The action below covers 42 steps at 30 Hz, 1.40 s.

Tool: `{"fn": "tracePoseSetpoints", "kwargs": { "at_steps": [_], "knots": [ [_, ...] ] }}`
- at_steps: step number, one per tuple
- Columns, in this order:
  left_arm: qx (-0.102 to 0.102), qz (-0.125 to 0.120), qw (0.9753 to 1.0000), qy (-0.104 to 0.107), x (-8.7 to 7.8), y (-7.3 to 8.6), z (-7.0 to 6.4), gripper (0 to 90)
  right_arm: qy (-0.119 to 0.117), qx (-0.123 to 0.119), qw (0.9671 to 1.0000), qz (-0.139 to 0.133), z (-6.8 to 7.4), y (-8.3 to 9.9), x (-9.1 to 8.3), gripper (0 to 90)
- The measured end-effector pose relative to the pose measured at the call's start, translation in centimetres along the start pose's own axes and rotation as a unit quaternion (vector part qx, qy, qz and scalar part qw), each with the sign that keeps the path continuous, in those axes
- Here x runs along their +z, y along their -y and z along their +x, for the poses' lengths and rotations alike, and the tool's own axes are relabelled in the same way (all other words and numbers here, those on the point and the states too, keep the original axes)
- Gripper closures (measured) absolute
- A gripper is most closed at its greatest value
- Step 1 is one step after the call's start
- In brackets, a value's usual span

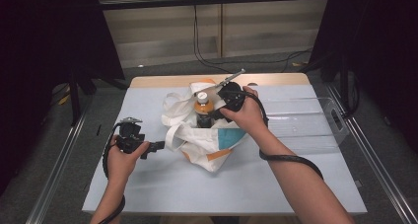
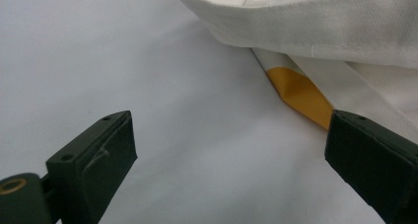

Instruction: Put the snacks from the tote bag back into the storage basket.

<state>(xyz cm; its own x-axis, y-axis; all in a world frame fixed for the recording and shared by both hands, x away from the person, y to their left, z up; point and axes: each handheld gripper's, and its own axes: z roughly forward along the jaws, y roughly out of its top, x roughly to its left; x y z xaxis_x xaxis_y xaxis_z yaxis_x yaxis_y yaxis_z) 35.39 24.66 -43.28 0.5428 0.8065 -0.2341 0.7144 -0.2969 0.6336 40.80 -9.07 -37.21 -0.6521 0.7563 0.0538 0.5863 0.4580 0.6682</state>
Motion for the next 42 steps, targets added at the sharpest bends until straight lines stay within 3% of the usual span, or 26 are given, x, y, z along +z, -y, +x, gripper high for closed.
{"fn": "tracePoseSetpoints", "kwargs": {
  "at_steps": [5,9,18,28,31,42],
  "knots": [
    [0.004,-0.002,1.0,0.0,-0.1,0.2,-0.2,5.1,0.0,-0.014,0.9999,0.001,0.3,0.0,0.6,19.4],
    [0.007,0.002,1.0,0.004,0.1,0.3,-0.4,5.1,0.001,-0.003,1.0,0.002,0.5,-0.3,0.9,19.3],
    [0.008,0.003,1.0,0.003,0.1,0.5,-0.5,5.1,-0.003,-0.017,0.9998,0.009,0.9,-1.1,1.6,19.1],
    [0.002,0.003,1.0,0.009,0.4,0.6,-0.4,5.4,-0.024,-0.016,0.9995,0.01,0.6,-1.7,2.1,18.1],
    [0.004,0.004,1.0,0.008,0.3,0.6,-0.4,5.4,-0.024,-0.022,0.9993,0.02,0.7,-1.9,2.1,18.1],
    [0.001,0.0,1.0,0.007,0.1,0.6,-0.4,5.4,-0.022,-0.019,0.9995,0.015,0.5,-2.0,1.5,18.0]
  ]
}}
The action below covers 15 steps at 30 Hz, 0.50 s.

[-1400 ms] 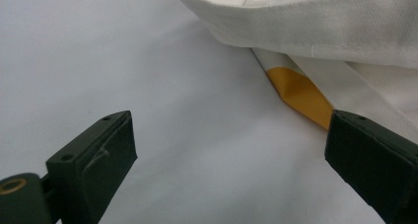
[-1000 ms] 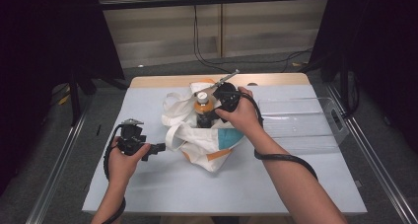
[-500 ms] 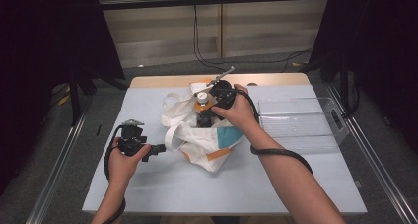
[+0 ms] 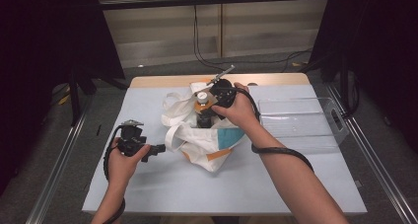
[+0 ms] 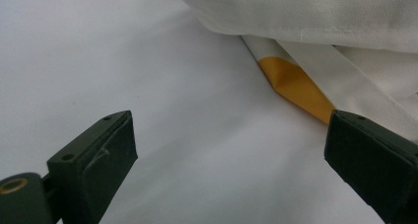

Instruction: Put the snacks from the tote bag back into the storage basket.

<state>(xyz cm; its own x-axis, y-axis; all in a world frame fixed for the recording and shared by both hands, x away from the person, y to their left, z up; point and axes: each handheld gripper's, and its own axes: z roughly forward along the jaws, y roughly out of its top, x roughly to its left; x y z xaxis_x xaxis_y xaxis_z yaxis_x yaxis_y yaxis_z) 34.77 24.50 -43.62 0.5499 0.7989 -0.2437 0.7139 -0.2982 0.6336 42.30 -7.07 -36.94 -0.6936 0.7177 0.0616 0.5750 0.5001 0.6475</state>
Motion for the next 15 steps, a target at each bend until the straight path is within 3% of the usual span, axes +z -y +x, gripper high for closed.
{"fn": "tracePoseSetpoints", "kwargs": {
  "at_steps": [15],
  "knots": [
    [-0.002,0.002,1.0,0.005,0.2,0.1,0.1,5.5,-0.002,-0.01,0.9999,0.009,0.6,-1.4,1.3,17.9]
  ]
}}
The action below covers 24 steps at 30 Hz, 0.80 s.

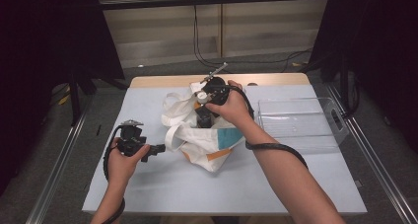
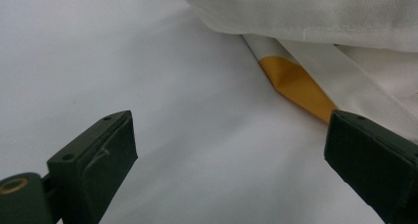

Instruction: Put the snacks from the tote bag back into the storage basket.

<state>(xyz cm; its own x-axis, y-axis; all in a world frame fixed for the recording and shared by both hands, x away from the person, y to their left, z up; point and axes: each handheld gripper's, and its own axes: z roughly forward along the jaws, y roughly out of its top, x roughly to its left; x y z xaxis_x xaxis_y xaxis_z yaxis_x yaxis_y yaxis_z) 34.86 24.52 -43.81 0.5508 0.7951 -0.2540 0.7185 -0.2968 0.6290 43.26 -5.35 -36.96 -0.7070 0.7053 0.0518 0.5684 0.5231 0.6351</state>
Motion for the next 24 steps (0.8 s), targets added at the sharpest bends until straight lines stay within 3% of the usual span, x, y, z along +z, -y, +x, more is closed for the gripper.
{"fn": "tracePoseSetpoints", "kwargs": {
  "at_steps": [10,24],
  "knots": [
    [0.001,-0.001,1.0,0.003,0.1,0.0,-0.1,5.5,-0.003,0.004,1.0,0.009,0.1,0.2,1.4,17.9],
    [-0.001,-0.001,1.0,-0.002,0.2,0.0,-0.1,5.7,-0.002,0.012,0.9997,0.021,0.2,0.4,2.1,18.7]
  ]
}}
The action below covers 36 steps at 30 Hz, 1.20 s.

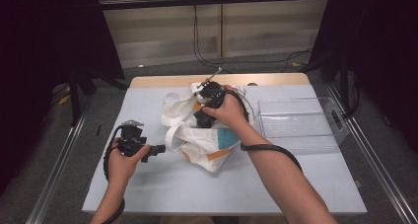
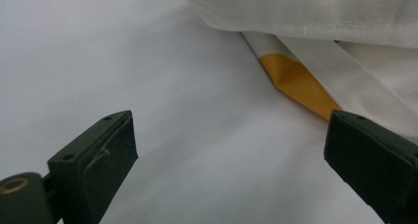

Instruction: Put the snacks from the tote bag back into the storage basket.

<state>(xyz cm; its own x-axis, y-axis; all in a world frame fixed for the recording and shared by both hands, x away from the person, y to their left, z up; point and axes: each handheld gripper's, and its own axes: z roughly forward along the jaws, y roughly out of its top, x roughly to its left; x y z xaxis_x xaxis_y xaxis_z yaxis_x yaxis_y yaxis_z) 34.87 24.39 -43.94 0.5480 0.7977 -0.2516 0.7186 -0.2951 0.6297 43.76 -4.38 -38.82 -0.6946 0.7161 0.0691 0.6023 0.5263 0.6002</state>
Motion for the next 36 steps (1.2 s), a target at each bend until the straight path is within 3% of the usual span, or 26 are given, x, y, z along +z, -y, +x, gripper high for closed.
{"fn": "tracePoseSetpoints", "kwargs": {
  "at_steps": [5,9,18,23,36],
  "knots": [
    [0.006,0.007,1.0,0.001,0.0,0.0,0.1,5.7,0.002,-0.003,1.0,0.0,0.0,-0.1,0.2,21.0],
    [0.007,0.006,1.0,0.002,0.0,-0.1,0.1,5.7,0.004,-0.005,1.0,0.001,0.1,-0.2,0.3,29.6],
    [0.002,0.004,1.0,0.002,0.0,0.0,0.1,6.0,0.002,0.002,1.0,0.001,-0.1,-0.2,0.1,30.4],
    [0.009,0.007,0.9999,0.001,-0.1,0.0,0.1,6.0,-0.003,0.01,0.9999,-0.001,-0.3,-0.2,-0.7,30.4],
    [0.01,0.013,0.9999,0.0,0.1,0.1,0.1,6.0,-0.018,0.004,0.9998,0.0,-0.7,-1.0,-3.7,30.4]
  ]
}}
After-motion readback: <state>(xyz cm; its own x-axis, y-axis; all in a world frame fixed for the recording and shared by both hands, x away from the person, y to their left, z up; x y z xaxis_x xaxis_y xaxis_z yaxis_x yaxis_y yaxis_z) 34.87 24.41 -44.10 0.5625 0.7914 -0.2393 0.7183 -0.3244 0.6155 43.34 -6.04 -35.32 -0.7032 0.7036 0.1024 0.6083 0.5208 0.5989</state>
